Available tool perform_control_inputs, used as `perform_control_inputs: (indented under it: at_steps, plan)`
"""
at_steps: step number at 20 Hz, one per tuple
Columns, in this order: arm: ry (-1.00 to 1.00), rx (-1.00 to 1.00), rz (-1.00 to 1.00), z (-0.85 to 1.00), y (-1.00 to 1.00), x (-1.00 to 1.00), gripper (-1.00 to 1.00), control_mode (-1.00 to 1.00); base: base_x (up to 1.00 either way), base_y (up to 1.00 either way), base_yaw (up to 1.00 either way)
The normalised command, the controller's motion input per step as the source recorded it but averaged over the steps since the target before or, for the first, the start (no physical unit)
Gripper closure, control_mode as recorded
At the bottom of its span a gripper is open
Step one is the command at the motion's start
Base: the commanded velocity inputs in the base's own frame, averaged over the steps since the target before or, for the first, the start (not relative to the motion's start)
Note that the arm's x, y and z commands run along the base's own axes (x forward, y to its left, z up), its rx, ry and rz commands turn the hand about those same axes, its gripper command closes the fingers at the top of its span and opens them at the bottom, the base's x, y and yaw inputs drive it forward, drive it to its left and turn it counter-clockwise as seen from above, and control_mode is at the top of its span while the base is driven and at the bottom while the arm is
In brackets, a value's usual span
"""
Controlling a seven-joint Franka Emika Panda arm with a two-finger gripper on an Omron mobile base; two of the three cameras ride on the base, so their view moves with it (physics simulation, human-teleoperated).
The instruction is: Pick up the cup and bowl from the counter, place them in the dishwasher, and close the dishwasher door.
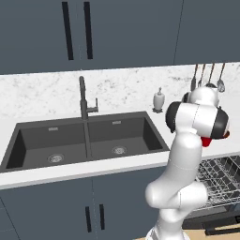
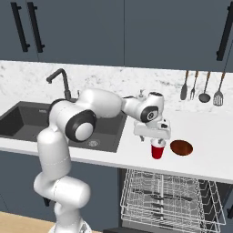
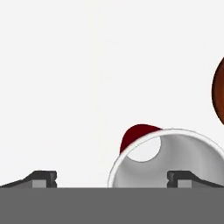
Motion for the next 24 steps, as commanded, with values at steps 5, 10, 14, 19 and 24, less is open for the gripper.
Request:
perform_control_inputs:
  at_steps: [5,10,14,19,24]
  plan:
    - [-0.07,0.02,0.0,-0.26,0.0,0.06,-1.0,-1.0,0.0,0.0,0.0]
    - [-0.03,0.0,0.0,-0.24,0.0,0.0,-1.0,-1.0,0.0,0.0,0.0]
    - [0.0,0.0,0.0,0.0,0.0,0.0,-1.0,-1.0,0.0,0.0,0.0]
    - [0.0,0.0,0.0,0.0,0.0,0.0,1.0,-1.0,0.0,0.0,0.0]
    - [0.0,0.0,0.0,0.0,0.0,0.0,1.0,-1.0,0.0,0.0,0.0]
